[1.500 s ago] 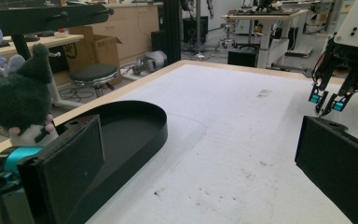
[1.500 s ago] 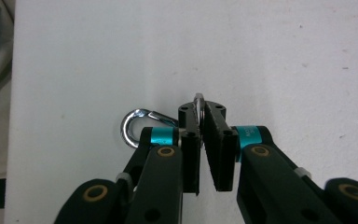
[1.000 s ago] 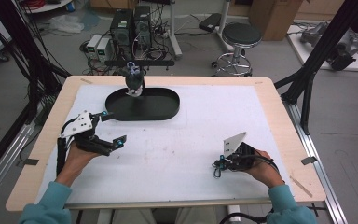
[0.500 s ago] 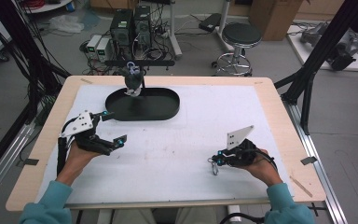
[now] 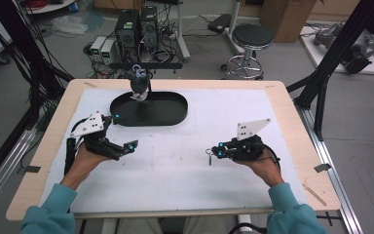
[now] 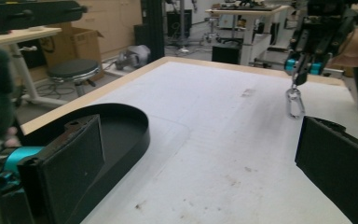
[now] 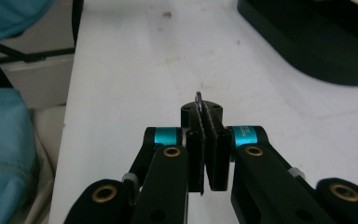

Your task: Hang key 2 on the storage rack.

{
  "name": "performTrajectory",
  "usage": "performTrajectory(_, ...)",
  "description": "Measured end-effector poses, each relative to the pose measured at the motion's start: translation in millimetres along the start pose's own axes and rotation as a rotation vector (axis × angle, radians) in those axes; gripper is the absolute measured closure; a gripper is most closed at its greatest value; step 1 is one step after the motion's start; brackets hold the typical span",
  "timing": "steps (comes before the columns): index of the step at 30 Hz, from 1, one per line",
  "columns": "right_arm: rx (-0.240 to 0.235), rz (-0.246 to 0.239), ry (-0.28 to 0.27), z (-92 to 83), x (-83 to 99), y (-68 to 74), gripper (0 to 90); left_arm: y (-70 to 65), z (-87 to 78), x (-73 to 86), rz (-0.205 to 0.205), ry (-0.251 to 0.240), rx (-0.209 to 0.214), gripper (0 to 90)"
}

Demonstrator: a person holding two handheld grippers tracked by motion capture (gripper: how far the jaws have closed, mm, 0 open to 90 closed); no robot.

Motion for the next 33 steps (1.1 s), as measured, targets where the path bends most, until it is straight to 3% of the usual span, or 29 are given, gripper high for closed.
performTrajectory(8, 0.005, -0.021, -0.1, 6.5, -21.2, -6.7, 88.7, -3.8, 12.5, -12.1, -0.004, 0.014, 0.041, 1.7)
performTrajectory(20, 0.0, -0.049, -0.205, 16.2, -51.7, -19.6, 88.6, -13.6, 36.2, -22.9, -0.015, 0.042, 0.111, 1.7)
performTrajectory(33, -0.033, -0.083, -0.256, 36.7, -79.0, -32.5, 88.6, -24.9, 64.3, -40.7, 0.001, 0.065, 0.174, 3.4)
Point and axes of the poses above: each handheld gripper's, and its own axes: z roughly forward along the jaws, x roughly out of its underside, y roughly to its left, the point moved 2 cm from there along z, roughly forward along the jaws, and after that the axes turned 13 degrees about -z, right-handed, at the moved point
